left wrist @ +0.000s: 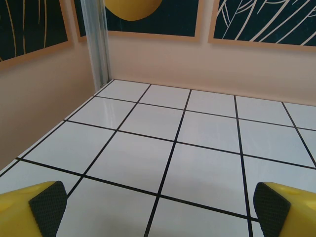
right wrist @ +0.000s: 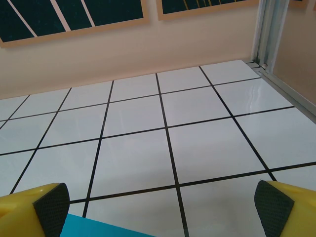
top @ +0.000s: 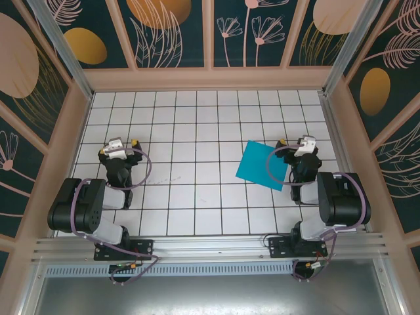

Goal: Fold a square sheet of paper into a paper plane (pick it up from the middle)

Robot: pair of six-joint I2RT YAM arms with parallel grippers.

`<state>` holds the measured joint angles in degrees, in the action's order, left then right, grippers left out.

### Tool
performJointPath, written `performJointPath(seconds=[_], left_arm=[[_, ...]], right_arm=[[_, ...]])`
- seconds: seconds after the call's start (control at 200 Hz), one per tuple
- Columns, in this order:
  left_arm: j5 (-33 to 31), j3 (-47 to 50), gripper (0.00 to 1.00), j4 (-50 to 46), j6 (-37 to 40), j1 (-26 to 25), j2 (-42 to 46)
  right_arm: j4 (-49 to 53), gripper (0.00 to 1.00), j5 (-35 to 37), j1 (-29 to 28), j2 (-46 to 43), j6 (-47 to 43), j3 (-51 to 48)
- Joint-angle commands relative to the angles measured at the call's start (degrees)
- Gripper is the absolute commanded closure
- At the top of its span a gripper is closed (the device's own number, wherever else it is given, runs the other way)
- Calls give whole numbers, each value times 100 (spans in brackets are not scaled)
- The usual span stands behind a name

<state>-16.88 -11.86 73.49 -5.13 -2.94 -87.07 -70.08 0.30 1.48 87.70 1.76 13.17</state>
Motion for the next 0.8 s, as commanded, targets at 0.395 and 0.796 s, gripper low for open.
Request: performJointPath(seconds=[0.395, 0.796], left_arm=[[70, -46, 1, 236, 6, 43, -22], [44, -24, 1, 244, 29, 39, 40]], right_arm=[[-105, 1, -119, 50, 61, -87, 34], [-124, 1, -131, 45, -7, -92, 9]])
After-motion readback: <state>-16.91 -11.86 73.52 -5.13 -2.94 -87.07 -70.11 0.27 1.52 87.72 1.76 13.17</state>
